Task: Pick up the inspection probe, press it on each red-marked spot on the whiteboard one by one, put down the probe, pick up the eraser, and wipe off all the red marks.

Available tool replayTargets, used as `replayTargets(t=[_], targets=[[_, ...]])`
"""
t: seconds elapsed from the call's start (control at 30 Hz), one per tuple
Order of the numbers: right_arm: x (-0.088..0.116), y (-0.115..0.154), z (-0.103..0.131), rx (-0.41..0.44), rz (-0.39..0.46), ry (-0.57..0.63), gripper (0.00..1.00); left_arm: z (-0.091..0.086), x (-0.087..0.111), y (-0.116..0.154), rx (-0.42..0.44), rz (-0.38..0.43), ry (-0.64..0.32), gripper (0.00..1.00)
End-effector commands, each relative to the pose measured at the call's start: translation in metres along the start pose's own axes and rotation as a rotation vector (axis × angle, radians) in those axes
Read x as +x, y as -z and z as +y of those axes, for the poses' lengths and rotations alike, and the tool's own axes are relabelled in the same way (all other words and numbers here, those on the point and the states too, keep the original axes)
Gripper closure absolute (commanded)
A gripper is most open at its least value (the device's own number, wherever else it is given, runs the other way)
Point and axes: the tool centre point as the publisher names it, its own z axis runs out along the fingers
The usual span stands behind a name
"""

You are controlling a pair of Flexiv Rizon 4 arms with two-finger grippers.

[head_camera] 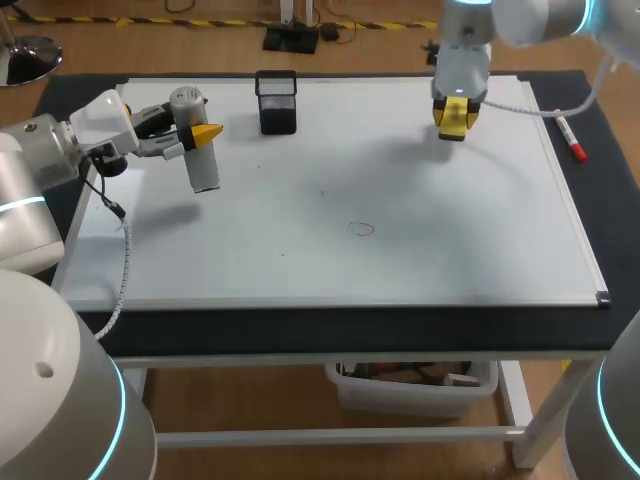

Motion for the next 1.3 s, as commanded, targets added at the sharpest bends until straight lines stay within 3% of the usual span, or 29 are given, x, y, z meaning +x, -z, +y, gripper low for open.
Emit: replayTargets(t=[0.03, 0.33, 0.47, 0.7, 0.87, 1.3], targets=[[0.002, 0.002, 0.000, 0.000, 0.002, 0.004, 1.00, 0.000, 0.000, 0.000, 0.005, 0.000, -0.003, 1.00], [0.002, 0.002, 0.000, 0.000, 0.002, 0.004, 1.00, -0.002, 0.000, -0.002, 0.004, 0.006, -0.006, 1.00], [0.002, 0.002, 0.000, 0.000, 0.002, 0.004, 1.00, -0.007, 0.012, -0.013, 0.011, 0.044, -0.014, 1.00], [0.002, 0.002, 0.000, 0.000, 0.002, 0.004, 1.00, -0.007, 0.049, -0.036, 0.052, 0.117, -0.018, 1.00], [0.002, 0.002, 0.000, 0.000, 0.002, 0.004, 1.00, -0.002, 0.079, -0.055, 0.031, 0.197, -0.004, 1.00], [0.002, 0.002, 0.000, 0.000, 0.002, 0.004, 1.00, 0.010, 0.137, -0.109, 0.074, 0.461, 0.074, 1.00]])
